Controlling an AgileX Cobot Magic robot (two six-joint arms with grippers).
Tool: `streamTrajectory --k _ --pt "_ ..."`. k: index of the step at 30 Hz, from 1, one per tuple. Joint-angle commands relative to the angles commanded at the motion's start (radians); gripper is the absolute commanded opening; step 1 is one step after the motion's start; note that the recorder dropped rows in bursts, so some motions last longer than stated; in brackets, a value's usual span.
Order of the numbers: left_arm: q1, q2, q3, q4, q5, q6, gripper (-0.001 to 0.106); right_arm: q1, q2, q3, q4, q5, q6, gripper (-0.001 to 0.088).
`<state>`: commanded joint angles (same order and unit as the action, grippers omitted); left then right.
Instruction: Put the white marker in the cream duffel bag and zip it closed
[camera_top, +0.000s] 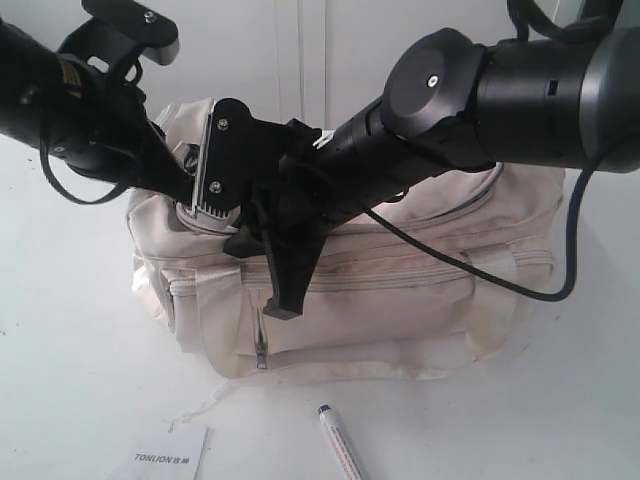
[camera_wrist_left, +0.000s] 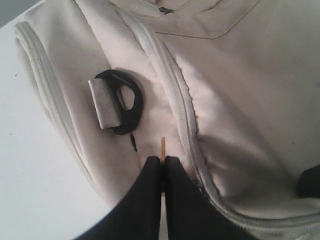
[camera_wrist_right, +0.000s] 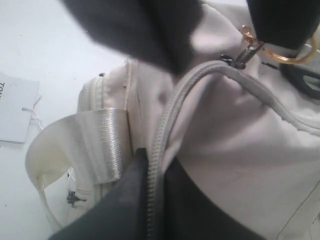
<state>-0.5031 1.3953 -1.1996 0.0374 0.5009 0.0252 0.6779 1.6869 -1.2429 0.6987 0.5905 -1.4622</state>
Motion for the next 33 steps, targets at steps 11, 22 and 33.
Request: streamTrajectory --k 11,22,33 --pt "0.118 0.017 0.0 -0.267 -0.08 0.185 0.0 0.0 0.0 0.0 0.0 0.0 0.0 0.0" --pt "0.122 0.077 0.0 -0.268 -0.172 0.154 0.0 0.0 0.0 0.0 0.0 0.0 0.0 0.0" --pt "0.122 0.083 0.0 -0.268 -0.209 0.128 0.0 0.0 0.0 0.0 0.0 0.0 0.0 0.0"
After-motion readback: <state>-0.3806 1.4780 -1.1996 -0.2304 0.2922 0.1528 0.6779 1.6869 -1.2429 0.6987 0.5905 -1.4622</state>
